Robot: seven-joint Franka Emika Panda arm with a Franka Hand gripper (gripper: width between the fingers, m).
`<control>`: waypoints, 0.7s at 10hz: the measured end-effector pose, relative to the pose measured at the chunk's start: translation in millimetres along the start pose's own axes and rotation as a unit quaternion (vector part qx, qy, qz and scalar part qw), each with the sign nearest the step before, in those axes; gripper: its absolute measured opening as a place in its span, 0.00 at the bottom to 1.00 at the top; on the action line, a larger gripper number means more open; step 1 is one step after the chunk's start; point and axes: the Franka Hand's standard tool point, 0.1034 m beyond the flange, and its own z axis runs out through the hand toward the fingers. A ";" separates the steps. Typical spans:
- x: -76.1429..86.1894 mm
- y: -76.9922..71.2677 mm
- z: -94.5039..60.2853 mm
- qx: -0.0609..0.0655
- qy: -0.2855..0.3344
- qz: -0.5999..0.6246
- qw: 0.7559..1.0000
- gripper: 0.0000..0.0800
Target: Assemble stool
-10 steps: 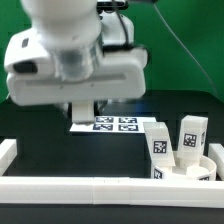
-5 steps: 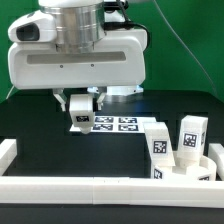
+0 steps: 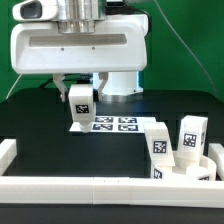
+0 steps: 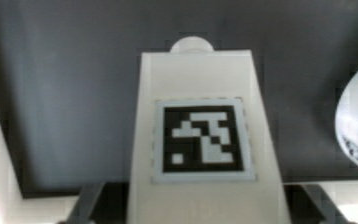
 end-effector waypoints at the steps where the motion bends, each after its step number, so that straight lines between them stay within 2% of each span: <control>1: 11.6 -10.7 -6.7 0.002 0.010 -0.010 1.000 0.42; 2: 26.5 -21.5 -14.1 0.004 0.022 -0.021 1.000 0.42; 3: 43.9 -33.7 -18.1 0.002 0.031 -0.046 0.998 0.42; 4: 54.0 -40.1 -17.7 -0.004 0.034 -0.067 0.997 0.42; 5: 50.1 -36.2 -15.7 -0.003 0.031 -0.062 0.998 0.42; 7: 49.6 -37.4 -14.3 -0.003 0.030 -0.063 0.998 0.42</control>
Offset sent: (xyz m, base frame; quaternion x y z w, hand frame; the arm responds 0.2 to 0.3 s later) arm 0.0707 0.0380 0.0149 -0.0439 -0.0053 -0.2023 0.9783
